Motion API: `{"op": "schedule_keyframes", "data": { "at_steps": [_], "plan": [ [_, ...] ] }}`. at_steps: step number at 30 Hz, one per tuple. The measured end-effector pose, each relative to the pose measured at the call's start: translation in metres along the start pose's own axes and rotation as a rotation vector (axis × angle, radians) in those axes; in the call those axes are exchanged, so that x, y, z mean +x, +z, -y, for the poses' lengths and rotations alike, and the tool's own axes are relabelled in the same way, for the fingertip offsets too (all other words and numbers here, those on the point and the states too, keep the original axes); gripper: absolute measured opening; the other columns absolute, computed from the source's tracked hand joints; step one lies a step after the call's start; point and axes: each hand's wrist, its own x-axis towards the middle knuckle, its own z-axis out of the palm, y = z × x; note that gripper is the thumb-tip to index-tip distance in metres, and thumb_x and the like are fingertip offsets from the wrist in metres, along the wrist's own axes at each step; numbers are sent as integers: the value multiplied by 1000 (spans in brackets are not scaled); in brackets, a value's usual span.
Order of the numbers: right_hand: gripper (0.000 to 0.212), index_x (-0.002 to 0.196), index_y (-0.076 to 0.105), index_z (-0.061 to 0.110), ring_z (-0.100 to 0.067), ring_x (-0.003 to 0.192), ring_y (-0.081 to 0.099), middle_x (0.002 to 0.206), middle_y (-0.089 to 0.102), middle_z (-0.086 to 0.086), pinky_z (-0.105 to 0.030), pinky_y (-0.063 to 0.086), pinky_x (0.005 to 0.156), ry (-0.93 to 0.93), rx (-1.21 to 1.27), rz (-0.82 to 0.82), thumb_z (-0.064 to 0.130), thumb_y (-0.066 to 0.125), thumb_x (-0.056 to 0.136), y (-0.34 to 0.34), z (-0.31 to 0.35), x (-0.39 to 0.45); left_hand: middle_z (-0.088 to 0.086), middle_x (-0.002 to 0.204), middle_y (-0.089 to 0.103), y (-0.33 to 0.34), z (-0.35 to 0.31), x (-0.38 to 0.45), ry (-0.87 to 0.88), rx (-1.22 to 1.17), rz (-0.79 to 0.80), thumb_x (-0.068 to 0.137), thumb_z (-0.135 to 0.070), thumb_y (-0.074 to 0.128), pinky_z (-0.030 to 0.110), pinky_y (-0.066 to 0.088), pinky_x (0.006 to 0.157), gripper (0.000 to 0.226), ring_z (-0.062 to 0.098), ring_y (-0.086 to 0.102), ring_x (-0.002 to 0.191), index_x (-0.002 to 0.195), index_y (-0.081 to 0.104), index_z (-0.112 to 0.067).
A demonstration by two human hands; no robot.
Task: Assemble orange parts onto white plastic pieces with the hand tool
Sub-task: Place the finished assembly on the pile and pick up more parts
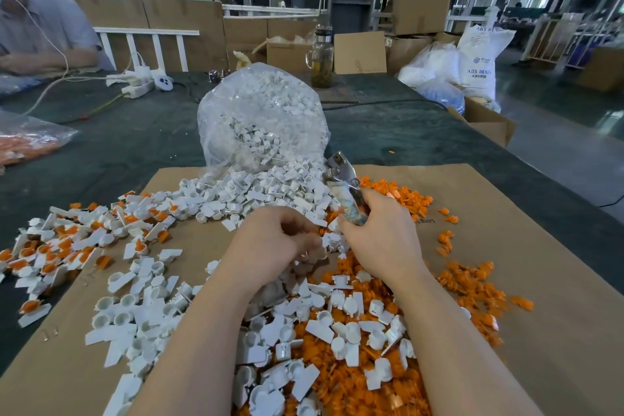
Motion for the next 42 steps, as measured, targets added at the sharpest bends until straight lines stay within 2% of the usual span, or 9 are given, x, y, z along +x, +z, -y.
{"op": "schedule_keyframes", "data": {
  "at_steps": [4,9,12,18,22,26,30,35,42],
  "plan": [
    [8,88,61,24,-8,65,55,73,60,10,-20,39,53,-29,187,39,30,65,89,-2,3,-1,-15,71,74,-3,-5,-2,-36,-253,-62,84,-25,78,3,44,52,8,-3,69,65,83,74,-32],
    [17,101,66,20,-7,82,62,90,68,9,-34,55,74,-73,299,102,29,69,87,-5,7,-3,-6,68,75,-3,-9,-3,-85,-395,-98,90,-23,71,5,43,48,12,-3,65,53,80,75,-28],
    [20,103,67,20,-6,81,62,89,66,11,-34,54,73,-113,323,120,30,71,86,-6,10,-4,-5,68,75,-3,-10,-3,-87,-401,-94,91,-27,69,5,43,47,13,-2,65,52,80,77,-26],
    [22,102,68,17,-8,78,61,86,65,8,-38,54,70,-155,314,114,30,71,85,-3,10,-4,-6,66,74,0,-10,-3,-82,-326,-94,91,-36,68,5,42,47,22,-2,66,56,72,76,-29],
    [17,99,66,22,-6,76,60,84,65,11,-33,53,68,-138,292,86,32,71,86,-2,8,-4,-11,69,73,1,-9,1,-47,-193,-107,95,-43,60,20,43,59,22,-2,66,63,81,73,-32],
    [15,89,55,31,-2,69,54,75,57,16,-19,39,58,-111,212,44,34,70,87,1,5,-2,-11,88,65,5,-4,2,47,153,-106,92,-33,66,22,43,63,3,4,60,75,90,68,-34],
    [16,89,54,33,-2,70,55,76,57,17,-21,41,60,-95,174,43,35,69,86,1,5,-1,-12,92,42,15,2,3,105,437,-17,86,-26,71,20,38,63,20,10,53,81,106,70,-28],
    [16,88,55,31,-2,69,54,75,57,17,-18,38,58,-77,162,28,35,70,85,3,5,0,-8,94,51,17,2,3,144,433,-60,83,-18,71,10,31,57,16,11,51,82,95,65,-26],
    [17,92,55,30,-2,71,54,76,56,17,-18,36,58,-69,171,34,34,70,86,0,5,0,-12,78,55,16,0,2,126,374,-130,89,-25,68,13,33,53,24,11,55,74,72,50,-28]
  ]
}}
